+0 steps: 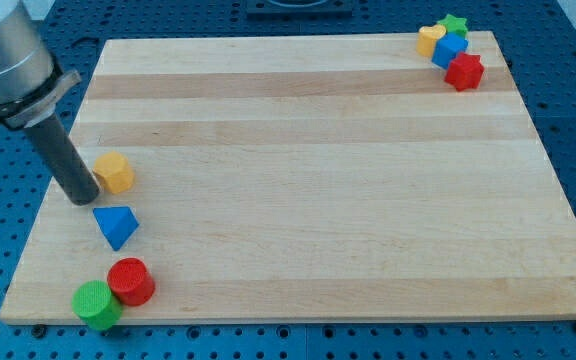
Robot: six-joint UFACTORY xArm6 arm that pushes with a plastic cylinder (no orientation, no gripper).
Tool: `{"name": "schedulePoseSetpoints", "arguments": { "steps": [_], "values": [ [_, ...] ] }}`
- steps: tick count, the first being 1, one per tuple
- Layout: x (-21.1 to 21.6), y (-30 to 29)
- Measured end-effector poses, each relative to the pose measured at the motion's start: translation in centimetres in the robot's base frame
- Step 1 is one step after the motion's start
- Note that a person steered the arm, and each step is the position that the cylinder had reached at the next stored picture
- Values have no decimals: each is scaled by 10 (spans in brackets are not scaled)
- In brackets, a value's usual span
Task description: Slide the blue triangle slightly right
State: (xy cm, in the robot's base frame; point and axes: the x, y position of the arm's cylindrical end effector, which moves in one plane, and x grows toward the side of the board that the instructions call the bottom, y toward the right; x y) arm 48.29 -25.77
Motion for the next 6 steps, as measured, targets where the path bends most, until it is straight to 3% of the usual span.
{"name": "schedulePoseSetpoints", "arguments": {
  "steps": [2, 4, 6],
  "values": [
    [3, -14],
    [38, -14],
    [40, 19]
  ]
}}
